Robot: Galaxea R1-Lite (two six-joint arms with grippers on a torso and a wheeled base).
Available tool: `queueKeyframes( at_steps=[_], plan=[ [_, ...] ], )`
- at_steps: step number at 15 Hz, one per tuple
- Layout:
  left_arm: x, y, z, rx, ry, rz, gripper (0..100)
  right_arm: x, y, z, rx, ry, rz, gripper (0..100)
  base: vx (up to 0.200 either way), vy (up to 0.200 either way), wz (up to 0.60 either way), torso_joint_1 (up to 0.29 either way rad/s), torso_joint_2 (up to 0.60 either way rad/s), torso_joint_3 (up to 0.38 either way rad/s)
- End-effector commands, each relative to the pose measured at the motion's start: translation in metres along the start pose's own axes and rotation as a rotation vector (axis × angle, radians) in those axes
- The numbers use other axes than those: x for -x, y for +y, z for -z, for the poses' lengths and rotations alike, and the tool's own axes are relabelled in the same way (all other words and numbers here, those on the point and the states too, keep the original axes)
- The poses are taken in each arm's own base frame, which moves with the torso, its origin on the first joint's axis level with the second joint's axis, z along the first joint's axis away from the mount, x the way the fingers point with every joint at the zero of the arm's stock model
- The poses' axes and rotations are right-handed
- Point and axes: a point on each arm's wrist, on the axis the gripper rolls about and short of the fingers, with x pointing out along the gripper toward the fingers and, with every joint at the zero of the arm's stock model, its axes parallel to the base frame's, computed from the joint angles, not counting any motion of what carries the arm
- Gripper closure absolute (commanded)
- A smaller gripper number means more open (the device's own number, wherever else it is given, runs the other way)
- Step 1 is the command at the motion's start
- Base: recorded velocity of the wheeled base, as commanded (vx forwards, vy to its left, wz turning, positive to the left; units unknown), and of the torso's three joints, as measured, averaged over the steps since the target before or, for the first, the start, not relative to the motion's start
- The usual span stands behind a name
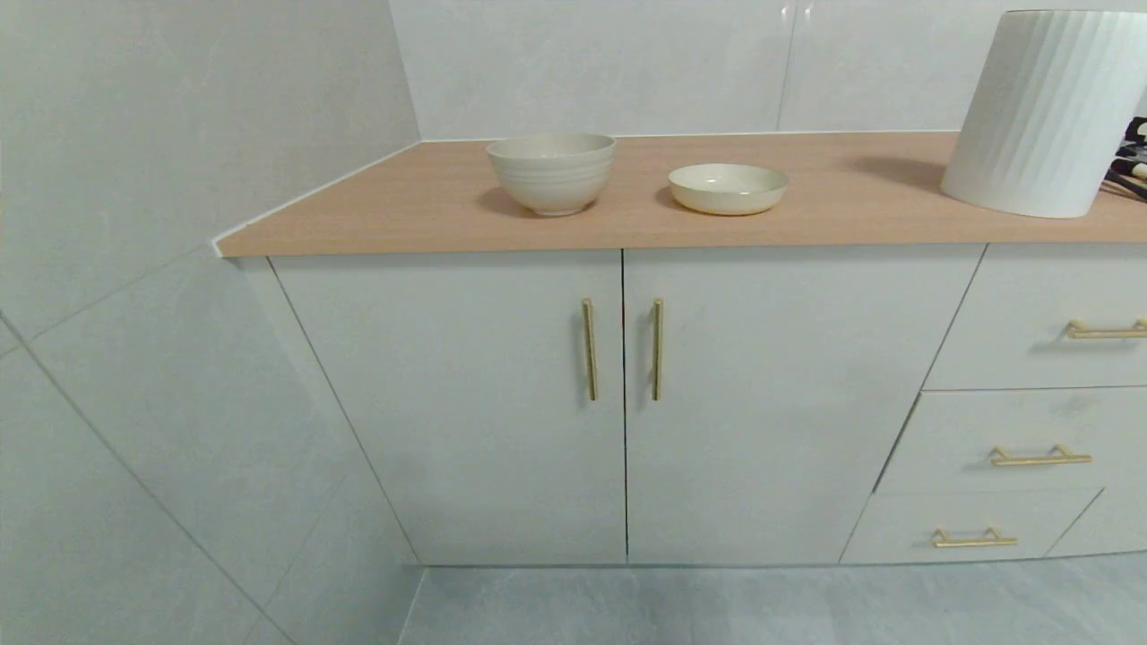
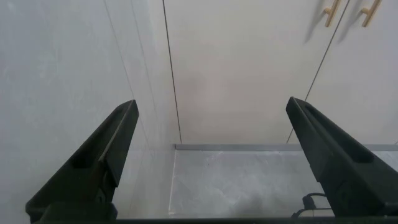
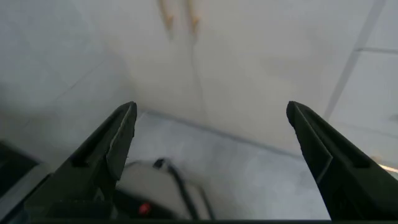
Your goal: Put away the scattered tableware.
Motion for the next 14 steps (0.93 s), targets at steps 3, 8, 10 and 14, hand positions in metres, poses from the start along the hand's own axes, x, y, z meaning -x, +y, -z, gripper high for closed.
queueKeyframes(
  at_steps=[3,8,10,14],
  plan=[
    [0.000,0.000,0.000,-0.001,0.000,0.000,0,-0.111,-0.020,-0.042,-0.063,0.261,-0.277,0,0.000,0.000,0.00,0.000,0.00,0.000],
    [0.000,0.000,0.000,0.001,0.000,0.000,0,-0.231,-0.010,-0.058,-0.100,0.276,-0.403,0,0.000,0.000,0.00,0.000,0.00,0.000],
    [0.000,0.000,0.000,-0.001,0.000,0.000,0,-0.271,-0.010,-0.060,-0.129,0.272,-0.413,0,0.000,0.000,0.00,0.000,0.00,0.000],
    [0.000,0.000,0.000,0.001,0.000,0.001,0,-0.334,-0.016,-0.050,-0.130,0.291,-0.411,0,0.000,0.000,0.00,0.000,0.00,0.000]
  ],
)
